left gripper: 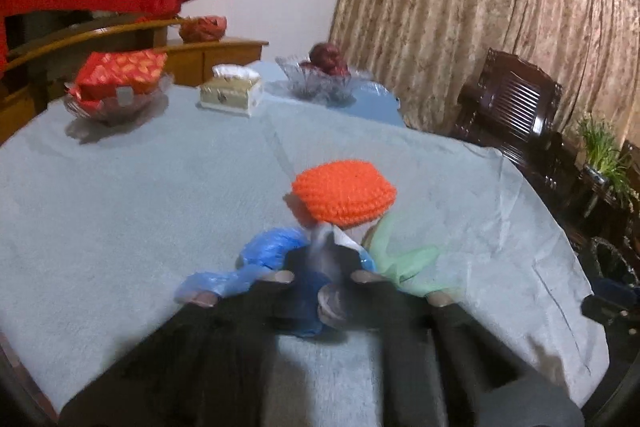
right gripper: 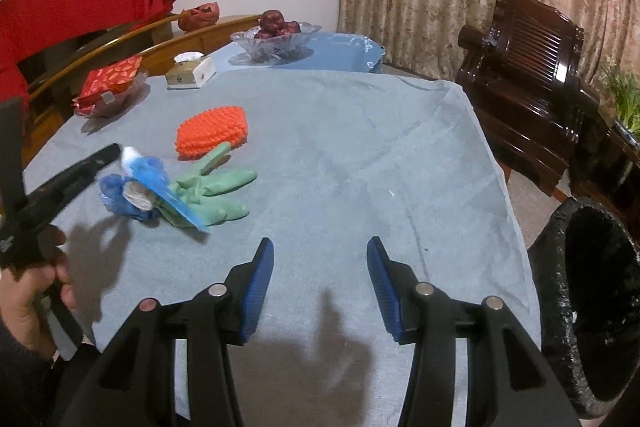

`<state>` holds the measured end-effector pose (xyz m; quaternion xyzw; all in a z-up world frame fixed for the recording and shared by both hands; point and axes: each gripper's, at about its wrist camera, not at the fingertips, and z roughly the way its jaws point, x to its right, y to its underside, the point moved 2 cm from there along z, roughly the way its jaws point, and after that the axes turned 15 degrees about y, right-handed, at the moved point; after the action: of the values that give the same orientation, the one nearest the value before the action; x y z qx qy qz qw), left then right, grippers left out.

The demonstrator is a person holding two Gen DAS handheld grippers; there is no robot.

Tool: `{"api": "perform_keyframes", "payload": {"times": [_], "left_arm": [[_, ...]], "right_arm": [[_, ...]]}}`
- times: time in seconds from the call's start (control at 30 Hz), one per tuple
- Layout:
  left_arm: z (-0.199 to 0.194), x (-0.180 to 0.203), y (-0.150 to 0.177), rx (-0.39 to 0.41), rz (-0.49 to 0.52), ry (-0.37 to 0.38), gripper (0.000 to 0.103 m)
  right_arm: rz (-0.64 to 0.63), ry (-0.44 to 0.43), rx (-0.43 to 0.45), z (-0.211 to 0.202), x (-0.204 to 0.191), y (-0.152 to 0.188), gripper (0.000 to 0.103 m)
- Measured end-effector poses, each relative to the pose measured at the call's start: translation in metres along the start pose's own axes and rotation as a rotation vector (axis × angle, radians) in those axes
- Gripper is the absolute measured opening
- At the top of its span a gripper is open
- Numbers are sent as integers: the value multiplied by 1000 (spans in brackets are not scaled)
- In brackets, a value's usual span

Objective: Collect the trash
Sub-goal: 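Grasp the blue plastic bottle with the left tool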

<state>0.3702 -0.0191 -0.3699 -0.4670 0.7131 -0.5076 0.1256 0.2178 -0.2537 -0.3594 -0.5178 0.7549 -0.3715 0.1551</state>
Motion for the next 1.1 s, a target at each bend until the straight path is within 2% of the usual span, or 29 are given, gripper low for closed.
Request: {"api": "perform_keyframes", "payload": {"times": [0.1, 0.23, 0.27, 0.3, 0.33, 0.57, 0.7, 0.77, 0.9, 1.03, 1.1], "left_arm": [[-14, 5, -4, 16, -7, 15, 0], [-11, 8, 12, -40, -28, 36, 5], [-11, 10, 15, -43, -27, 28, 17], [-11, 12, 19, -38, -25, 24, 35], [-11, 13, 20, -33, -26, 23, 39], [-5, 49, 24, -30, 2, 58, 50], [-3, 74, 27, -21, 18, 63, 61], [4, 79, 31, -31, 21, 37, 61], [12, 74, 37, -45, -34, 3, 61], [22, 70, 45, -85, -31, -12, 49], [17, 65, 43, -73, -44, -23, 49]], "right_arm": [[-12, -16, 6, -1, -9, -3, 48], [-9, -37, 13, -4, -20, -5, 48], [-13, -39, 15, -6, -21, -4, 48], [-20, -40, 17, -7, -22, -3, 48], [-23, -38, 19, -8, -23, -3, 48], [2, -22, 6, -3, -10, 1, 48], [25, -13, 2, 1, 4, 3, 48], [37, -13, 0, 1, 10, 3, 48], [61, -11, 2, 0, 23, 3, 48], [69, -8, 0, 2, 29, 4, 48], [71, -6, 1, 1, 31, 4, 48]]}}
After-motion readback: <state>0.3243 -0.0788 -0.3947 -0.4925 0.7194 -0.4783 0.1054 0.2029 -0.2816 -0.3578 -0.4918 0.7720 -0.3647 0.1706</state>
